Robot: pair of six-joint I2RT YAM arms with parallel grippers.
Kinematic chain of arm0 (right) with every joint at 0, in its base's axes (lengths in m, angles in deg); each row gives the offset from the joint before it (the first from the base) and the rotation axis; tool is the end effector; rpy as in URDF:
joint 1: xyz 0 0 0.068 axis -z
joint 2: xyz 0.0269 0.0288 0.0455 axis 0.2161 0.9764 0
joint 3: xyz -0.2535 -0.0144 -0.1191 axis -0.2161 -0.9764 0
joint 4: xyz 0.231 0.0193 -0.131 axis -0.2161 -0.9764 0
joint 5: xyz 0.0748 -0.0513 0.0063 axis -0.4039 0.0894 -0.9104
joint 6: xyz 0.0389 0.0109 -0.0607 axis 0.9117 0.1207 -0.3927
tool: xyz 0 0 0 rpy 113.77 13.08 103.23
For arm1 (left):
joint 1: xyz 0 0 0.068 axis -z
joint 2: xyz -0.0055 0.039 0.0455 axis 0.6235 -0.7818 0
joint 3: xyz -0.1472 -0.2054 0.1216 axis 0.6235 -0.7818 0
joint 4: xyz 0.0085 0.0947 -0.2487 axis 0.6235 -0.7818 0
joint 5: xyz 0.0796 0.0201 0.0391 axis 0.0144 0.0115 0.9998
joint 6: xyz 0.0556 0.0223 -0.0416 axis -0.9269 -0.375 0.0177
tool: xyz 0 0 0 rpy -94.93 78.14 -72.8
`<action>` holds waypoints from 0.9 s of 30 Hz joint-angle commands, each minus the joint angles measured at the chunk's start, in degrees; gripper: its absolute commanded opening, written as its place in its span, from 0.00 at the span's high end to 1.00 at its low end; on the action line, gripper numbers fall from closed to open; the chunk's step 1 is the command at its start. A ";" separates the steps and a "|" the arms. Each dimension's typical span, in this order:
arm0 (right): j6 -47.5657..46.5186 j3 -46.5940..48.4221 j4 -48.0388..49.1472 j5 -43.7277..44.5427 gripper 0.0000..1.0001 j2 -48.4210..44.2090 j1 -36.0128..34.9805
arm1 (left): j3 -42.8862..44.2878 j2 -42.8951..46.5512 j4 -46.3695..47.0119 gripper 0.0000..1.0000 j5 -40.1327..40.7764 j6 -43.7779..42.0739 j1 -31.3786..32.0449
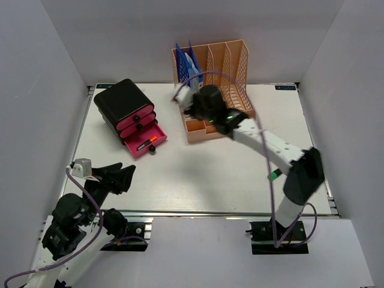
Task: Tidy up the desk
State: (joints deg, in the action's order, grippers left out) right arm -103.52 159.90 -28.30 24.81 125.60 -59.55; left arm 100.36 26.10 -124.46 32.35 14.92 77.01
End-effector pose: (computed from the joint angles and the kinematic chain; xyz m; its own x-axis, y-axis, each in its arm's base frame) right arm 0.3112 0.3244 0.3556 0.2096 -0.6303 -0.7476 -0.6569 0.4756 -0.5851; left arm 0.0427 -0.0129 0.3185 -0.1598 -0.4201 -0.8933 0.3503 0.8219 -0.4492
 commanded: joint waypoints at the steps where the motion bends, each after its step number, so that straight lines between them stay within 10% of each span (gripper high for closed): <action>1: 12.33 -6.02 -10.43 -0.65 1.00 -8.72 12.83 | -0.36 -0.23 0.96 0.31 -1.05 -0.68 0.15; 6: 16.20 -6.74 -25.80 -5.31 1.00 -12.42 27.81 | -0.62 -0.41 1.75 0.37 -2.63 -1.21 -0.47; 11: 20.87 -13.49 -34.61 -13.90 0.30 -15.24 38.44 | -0.44 -0.32 1.40 0.34 -2.46 -1.21 -0.47; 14: 19.64 -15.87 -39.96 -17.16 0.12 -14.54 43.01 | -0.45 -0.23 1.22 0.26 -1.84 -0.95 0.06; 20: -1.77 -16.22 -51.58 -26.58 0.12 -12.85 50.75 | -0.45 -1.11 1.05 0.21 -1.75 -0.86 0.06; 27: -49.72 -32.79 -51.06 -30.10 0.22 -25.50 53.04 | -0.36 -3.30 1.22 0.20 -2.81 -1.48 -0.47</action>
State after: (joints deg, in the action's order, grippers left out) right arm -126.77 133.82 -76.19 -1.29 105.82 -7.00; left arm 100.03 24.90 -123.23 30.61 14.05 76.92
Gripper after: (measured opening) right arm 0.774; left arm 0.796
